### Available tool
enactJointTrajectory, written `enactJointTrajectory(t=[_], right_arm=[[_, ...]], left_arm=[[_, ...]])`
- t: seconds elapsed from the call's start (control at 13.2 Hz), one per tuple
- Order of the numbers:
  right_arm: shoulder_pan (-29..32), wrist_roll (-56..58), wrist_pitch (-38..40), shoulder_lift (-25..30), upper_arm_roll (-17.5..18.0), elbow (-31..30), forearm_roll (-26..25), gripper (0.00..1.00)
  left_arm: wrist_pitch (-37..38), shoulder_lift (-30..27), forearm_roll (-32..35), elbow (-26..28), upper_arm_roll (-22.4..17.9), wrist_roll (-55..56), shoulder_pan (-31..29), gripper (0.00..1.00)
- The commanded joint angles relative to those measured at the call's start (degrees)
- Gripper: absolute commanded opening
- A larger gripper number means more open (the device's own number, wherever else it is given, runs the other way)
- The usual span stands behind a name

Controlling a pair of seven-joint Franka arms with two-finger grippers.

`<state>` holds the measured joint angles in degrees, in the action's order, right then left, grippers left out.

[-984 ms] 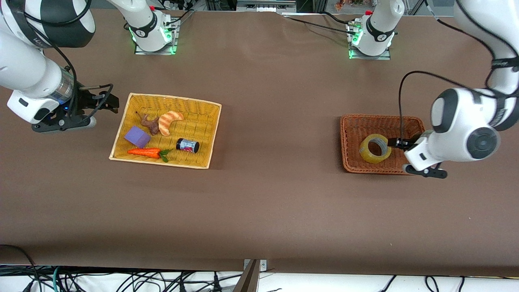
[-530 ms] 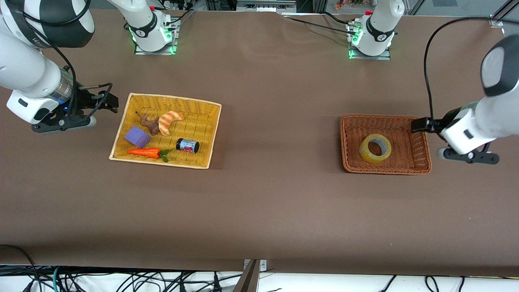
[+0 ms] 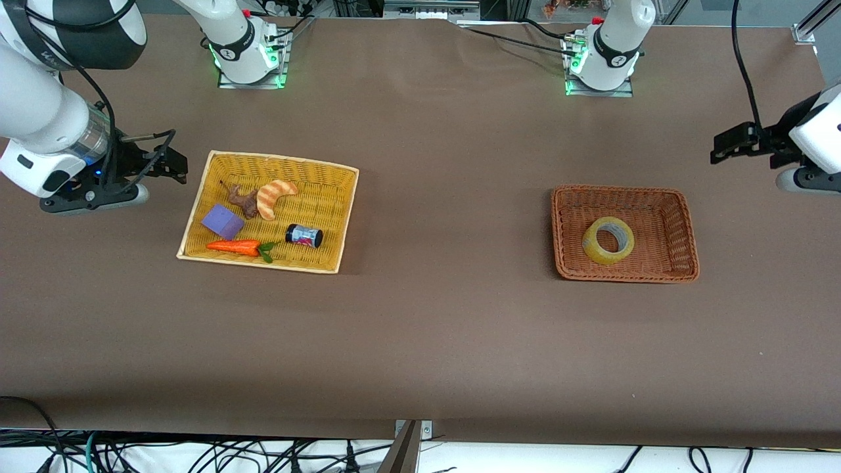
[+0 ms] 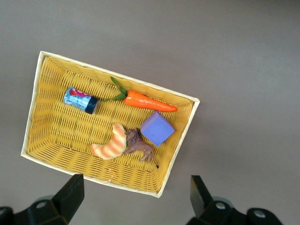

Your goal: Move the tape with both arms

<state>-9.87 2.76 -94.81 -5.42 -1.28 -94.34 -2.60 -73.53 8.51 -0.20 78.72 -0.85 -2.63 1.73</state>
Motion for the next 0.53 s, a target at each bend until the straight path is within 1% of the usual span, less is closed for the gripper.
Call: enactJointTrajectory(t=[0.0,0.23,0.45], right_arm=[[0.4,1.3,0.6,0.2,0.1,0.6,0.8,1.00],[0.3,1.2,0.9,-0.2,0.1,0.5,0.8,1.00],[0.4,1.2,0.9,-0.3,0.1,0.5,0.8,1.00]], left_arm=[[0.6,2.2,-0.4,2.1,-0.4,0.7,-0.6,1.00],[0.1,2.6,-1.1,1.3,-0.4,0.6,-1.6,1.00],[-2.7,2.7,-1.5,1.3,-0.1,0.6,-1.5,1.00]])
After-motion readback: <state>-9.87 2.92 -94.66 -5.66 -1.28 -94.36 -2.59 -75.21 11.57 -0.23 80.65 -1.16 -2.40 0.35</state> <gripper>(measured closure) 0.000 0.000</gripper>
